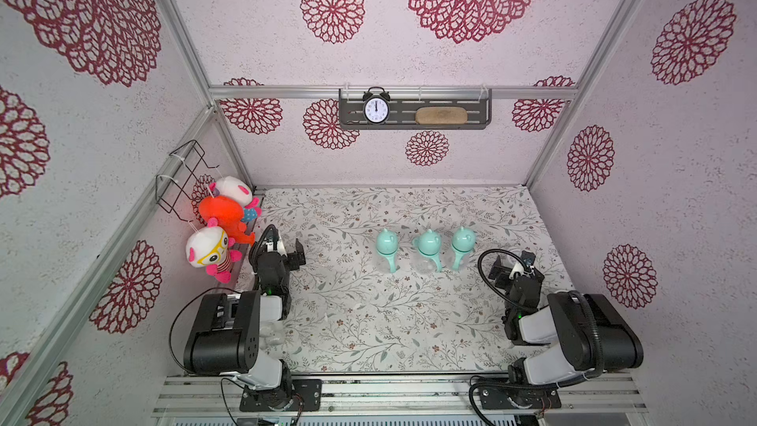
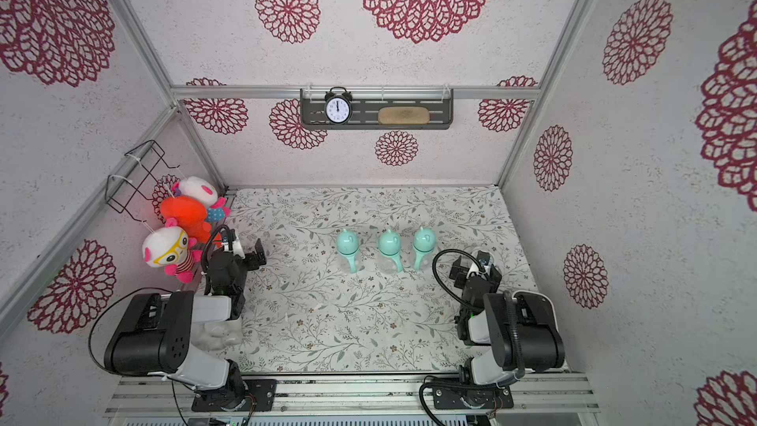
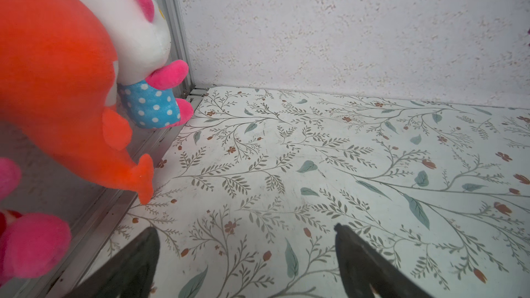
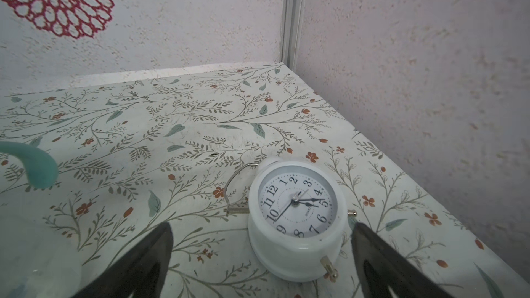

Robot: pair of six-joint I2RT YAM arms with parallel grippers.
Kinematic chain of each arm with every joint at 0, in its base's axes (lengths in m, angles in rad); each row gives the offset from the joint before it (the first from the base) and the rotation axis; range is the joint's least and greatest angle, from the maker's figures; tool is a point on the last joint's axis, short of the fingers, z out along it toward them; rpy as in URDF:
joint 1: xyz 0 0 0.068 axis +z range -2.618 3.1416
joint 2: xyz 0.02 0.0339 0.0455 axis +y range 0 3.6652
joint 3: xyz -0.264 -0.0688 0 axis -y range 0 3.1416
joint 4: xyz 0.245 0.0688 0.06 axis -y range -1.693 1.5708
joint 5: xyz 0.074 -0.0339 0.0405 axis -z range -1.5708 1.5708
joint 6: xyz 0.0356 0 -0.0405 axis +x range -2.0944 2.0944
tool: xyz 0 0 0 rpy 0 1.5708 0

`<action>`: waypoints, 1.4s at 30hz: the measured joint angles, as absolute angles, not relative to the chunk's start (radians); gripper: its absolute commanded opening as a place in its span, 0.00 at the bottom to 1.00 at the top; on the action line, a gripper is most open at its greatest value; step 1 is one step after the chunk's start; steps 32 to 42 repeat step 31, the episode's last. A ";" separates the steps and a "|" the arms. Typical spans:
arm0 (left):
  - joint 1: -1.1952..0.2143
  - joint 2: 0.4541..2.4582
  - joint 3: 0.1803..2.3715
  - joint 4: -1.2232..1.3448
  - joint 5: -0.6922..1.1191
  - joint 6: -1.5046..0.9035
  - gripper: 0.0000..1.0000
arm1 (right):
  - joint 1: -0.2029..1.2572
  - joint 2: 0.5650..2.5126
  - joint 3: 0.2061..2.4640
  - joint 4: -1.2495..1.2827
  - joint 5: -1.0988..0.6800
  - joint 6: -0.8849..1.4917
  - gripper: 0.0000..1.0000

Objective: Assemble the baby bottles
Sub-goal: Reset both arms

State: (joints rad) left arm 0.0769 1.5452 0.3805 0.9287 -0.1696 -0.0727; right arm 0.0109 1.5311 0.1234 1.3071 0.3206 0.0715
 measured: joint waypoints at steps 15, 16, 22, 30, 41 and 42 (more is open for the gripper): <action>0.083 1.545 0.406 0.896 -0.236 -0.109 0.98 | 0.016 1.537 0.250 1.175 0.234 0.051 0.99; 0.083 1.545 0.406 0.896 -0.237 -0.109 0.98 | 0.017 1.537 0.250 1.171 0.233 0.049 0.99; 0.083 1.545 0.406 0.894 -0.238 -0.109 0.98 | 0.020 1.537 0.250 1.159 0.233 0.044 0.99; 0.083 1.545 0.406 0.892 -0.238 -0.109 0.98 | 0.020 1.537 0.250 1.148 0.215 0.044 0.99; 0.083 1.545 0.406 0.892 -0.238 -0.109 0.98 | 0.020 1.537 0.250 1.147 0.212 0.044 0.99; 0.083 1.545 0.406 0.892 -0.238 -0.109 0.98 | 0.020 1.537 0.250 1.147 0.212 0.044 0.99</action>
